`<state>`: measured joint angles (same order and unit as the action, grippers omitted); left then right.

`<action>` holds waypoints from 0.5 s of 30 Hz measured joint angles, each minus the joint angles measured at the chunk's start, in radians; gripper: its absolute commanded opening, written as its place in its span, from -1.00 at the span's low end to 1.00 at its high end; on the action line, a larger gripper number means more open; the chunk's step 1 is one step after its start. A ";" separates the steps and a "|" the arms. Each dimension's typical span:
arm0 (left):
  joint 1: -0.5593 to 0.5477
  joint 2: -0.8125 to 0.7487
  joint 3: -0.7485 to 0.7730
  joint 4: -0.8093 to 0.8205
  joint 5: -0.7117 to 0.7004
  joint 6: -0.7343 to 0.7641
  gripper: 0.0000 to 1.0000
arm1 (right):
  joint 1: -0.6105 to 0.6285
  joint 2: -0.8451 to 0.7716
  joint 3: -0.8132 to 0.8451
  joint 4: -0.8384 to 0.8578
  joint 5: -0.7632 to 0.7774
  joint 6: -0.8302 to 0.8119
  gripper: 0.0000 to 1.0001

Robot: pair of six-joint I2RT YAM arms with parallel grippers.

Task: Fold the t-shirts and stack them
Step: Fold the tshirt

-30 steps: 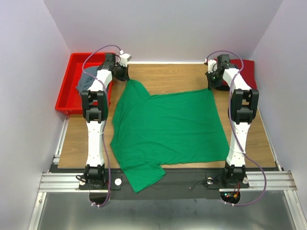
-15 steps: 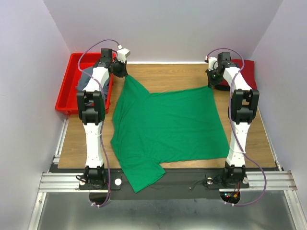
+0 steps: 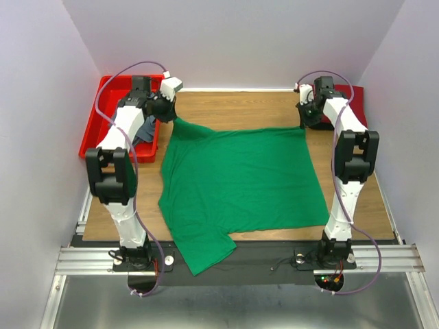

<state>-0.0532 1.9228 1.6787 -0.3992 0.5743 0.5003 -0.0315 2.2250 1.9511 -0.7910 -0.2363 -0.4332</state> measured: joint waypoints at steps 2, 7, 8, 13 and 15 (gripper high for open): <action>-0.003 -0.073 -0.076 -0.014 0.002 0.017 -1.00 | -0.001 -0.040 -0.027 -0.003 0.000 -0.010 -0.99; -0.011 -0.231 -0.231 -0.049 0.017 0.053 -1.00 | -0.004 -0.166 -0.140 0.005 0.000 -0.041 -0.99; -0.013 -0.261 -0.256 -0.060 0.021 0.061 -1.00 | -0.005 -0.185 -0.160 0.005 -0.001 -0.047 -0.99; -0.049 -0.444 -0.391 -0.129 0.032 0.109 -1.00 | -0.013 -0.278 -0.278 0.004 0.000 -0.084 -0.99; -0.081 -0.508 -0.430 -0.150 0.028 0.127 -1.00 | -0.015 -0.302 -0.331 0.005 0.000 -0.096 -0.99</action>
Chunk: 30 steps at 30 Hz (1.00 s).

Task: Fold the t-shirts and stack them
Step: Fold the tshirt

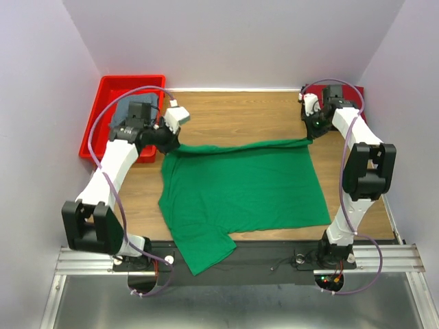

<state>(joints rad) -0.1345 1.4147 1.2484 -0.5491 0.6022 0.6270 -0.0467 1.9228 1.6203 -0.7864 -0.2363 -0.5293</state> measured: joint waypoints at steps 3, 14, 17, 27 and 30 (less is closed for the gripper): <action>-0.061 -0.077 -0.048 -0.048 -0.008 0.040 -1.00 | -0.001 -0.020 -0.053 0.000 0.000 -0.014 -0.99; -0.115 -0.093 -0.250 -0.172 -0.120 0.214 0.25 | -0.001 -0.082 -0.248 -0.003 0.001 -0.071 -0.37; -0.106 -0.061 -0.251 -0.204 -0.125 0.262 0.27 | -0.001 -0.082 -0.257 -0.014 0.021 -0.085 -0.16; -0.100 0.057 -0.125 -0.149 -0.122 0.214 0.06 | -0.005 0.000 -0.079 -0.031 0.018 -0.069 -0.24; -0.093 0.148 -0.097 -0.107 -0.130 0.169 -0.01 | 0.001 0.042 -0.044 -0.034 0.004 -0.056 -0.28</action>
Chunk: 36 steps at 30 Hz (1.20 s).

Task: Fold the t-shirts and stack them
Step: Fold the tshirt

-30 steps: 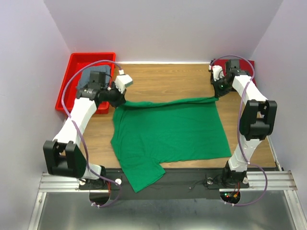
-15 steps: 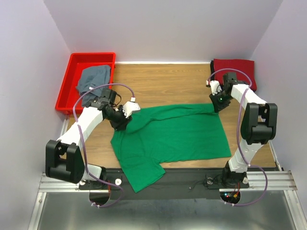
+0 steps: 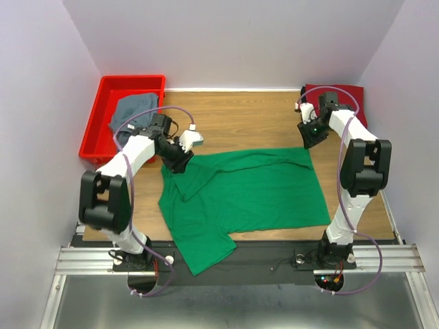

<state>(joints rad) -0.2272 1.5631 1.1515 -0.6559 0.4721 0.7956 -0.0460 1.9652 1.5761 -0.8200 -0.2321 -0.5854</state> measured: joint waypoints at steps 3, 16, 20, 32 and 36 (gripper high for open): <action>0.007 0.112 0.036 0.055 -0.019 -0.043 -0.09 | 0.006 0.047 0.006 0.000 -0.004 0.008 -0.33; 0.042 0.494 0.363 0.141 -0.121 -0.151 -0.27 | 0.015 0.224 0.175 -0.002 0.061 0.065 -0.35; 0.060 0.558 0.469 0.142 -0.113 -0.153 -0.12 | 0.015 0.237 0.201 0.006 0.063 0.070 -0.24; 0.020 0.411 0.496 0.064 0.092 -0.139 0.25 | 0.015 0.045 0.114 -0.049 -0.043 -0.064 -0.20; -0.041 0.420 0.505 0.054 0.145 -0.138 0.32 | 0.016 0.036 0.102 -0.089 -0.063 -0.121 -0.13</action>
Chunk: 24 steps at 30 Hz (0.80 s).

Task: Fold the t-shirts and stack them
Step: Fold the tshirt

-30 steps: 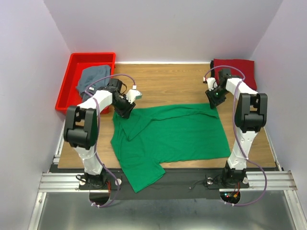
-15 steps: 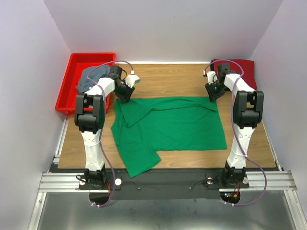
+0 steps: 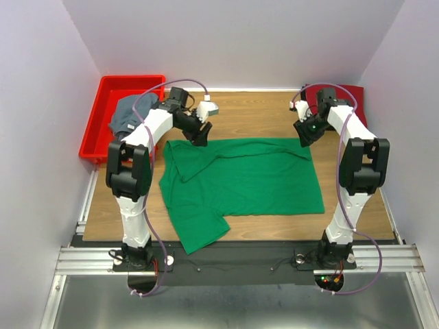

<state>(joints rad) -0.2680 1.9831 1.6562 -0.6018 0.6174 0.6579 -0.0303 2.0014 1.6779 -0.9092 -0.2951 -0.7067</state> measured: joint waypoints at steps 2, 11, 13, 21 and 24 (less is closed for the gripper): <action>-0.024 0.016 0.002 -0.005 0.018 0.003 0.35 | 0.002 0.001 -0.016 -0.021 -0.004 -0.023 -0.12; -0.050 0.102 0.014 -0.026 0.027 0.029 0.38 | 0.020 0.020 -0.072 -0.054 0.008 -0.072 -0.09; -0.052 0.115 0.024 -0.028 0.019 0.041 0.38 | 0.022 0.030 -0.073 -0.050 0.017 -0.073 -0.09; -0.071 0.143 0.087 -0.054 0.015 0.092 0.39 | 0.024 0.068 -0.073 -0.043 0.053 -0.077 -0.15; -0.084 0.159 0.105 -0.060 0.016 0.109 0.37 | 0.024 0.077 -0.073 -0.041 0.060 -0.080 -0.26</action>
<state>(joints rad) -0.3519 2.1418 1.7615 -0.6621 0.6334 0.7670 -0.0059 2.0789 1.6051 -0.9504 -0.2348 -0.7864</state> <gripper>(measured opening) 0.691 0.420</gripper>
